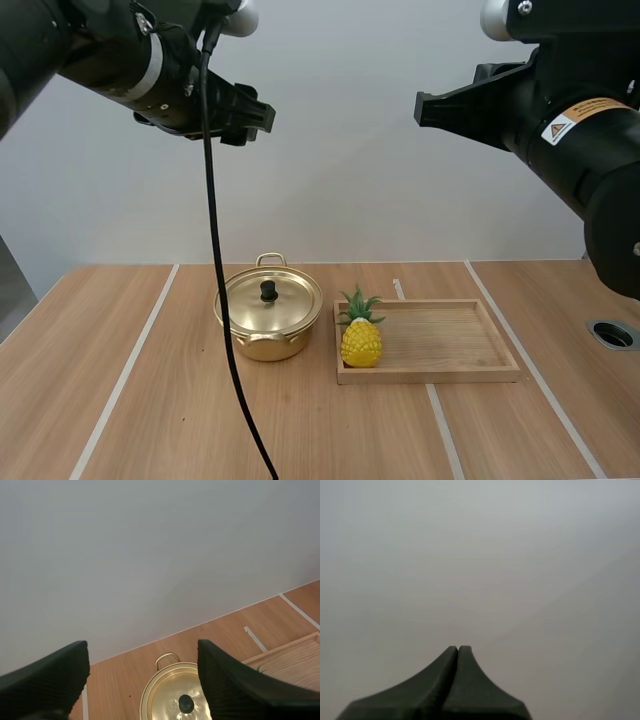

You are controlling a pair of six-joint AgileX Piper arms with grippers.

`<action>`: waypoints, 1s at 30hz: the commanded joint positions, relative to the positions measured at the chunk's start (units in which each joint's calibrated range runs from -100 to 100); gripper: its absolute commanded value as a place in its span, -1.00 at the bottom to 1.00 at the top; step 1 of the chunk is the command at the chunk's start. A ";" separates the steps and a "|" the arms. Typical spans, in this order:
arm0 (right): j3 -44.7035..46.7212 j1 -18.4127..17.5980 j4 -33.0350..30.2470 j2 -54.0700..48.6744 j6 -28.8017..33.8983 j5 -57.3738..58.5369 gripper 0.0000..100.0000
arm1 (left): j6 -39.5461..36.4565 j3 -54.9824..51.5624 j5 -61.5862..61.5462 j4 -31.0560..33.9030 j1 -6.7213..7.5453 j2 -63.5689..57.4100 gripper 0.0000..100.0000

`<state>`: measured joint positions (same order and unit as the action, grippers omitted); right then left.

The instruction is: Open the pot, put the pineapple inside, and close it

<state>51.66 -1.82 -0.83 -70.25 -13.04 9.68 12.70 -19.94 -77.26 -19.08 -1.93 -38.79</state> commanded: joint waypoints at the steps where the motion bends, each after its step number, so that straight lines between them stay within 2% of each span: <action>1: -0.51 0.21 -0.33 -0.16 -0.39 0.07 -1.00 | -0.28 0.35 -0.08 0.09 0.09 0.14 1.00; 10: -0.51 0.21 -0.33 -0.16 -0.39 4.72 -1.00 | -0.28 0.21 -1.27 -0.44 0.09 3.15 1.00; 21: -0.51 0.21 -0.33 -0.16 -0.39 5.77 -1.00 | -0.28 0.21 -7.52 -0.56 0.09 14.11 1.00; 30: -0.51 0.21 -0.33 -0.16 -0.39 7.28 -1.00 | -0.18 0.21 -9.14 -3.27 0.15 20.32 1.00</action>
<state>51.66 -1.82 -0.83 -70.25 -13.04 16.08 12.70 -19.94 -86.01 -21.04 -1.93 -19.65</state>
